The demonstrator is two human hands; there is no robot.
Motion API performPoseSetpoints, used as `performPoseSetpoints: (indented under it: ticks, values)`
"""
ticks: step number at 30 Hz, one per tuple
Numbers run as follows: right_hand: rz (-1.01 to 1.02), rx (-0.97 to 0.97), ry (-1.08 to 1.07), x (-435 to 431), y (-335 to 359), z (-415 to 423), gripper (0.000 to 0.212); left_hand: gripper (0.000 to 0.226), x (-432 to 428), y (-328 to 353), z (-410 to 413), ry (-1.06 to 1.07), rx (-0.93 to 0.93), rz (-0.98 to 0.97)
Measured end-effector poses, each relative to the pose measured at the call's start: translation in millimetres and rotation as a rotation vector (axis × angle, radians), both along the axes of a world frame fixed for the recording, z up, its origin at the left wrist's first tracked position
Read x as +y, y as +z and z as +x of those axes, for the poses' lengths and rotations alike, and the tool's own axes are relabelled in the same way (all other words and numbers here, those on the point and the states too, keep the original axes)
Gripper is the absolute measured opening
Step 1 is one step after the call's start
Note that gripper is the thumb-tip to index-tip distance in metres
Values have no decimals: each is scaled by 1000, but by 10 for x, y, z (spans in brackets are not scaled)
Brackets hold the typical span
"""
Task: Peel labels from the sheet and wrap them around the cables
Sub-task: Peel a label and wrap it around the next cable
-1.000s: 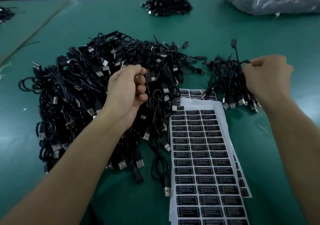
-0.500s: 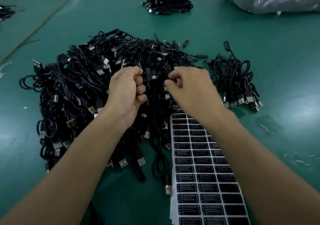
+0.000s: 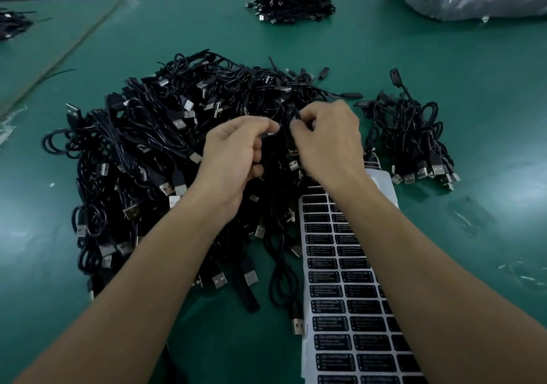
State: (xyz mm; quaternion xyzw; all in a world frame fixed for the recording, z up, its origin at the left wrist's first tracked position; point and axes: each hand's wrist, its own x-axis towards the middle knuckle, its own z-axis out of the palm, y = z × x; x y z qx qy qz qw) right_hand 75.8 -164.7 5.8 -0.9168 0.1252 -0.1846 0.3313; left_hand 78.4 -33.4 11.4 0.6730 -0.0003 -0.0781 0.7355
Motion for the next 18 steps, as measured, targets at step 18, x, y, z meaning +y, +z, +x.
performPoseSetpoints:
  ticks: [18]
  values:
    - [602, 285, 581, -266, 100, -824, 14, 47, 15, 65, -84, -45, -59, -95]
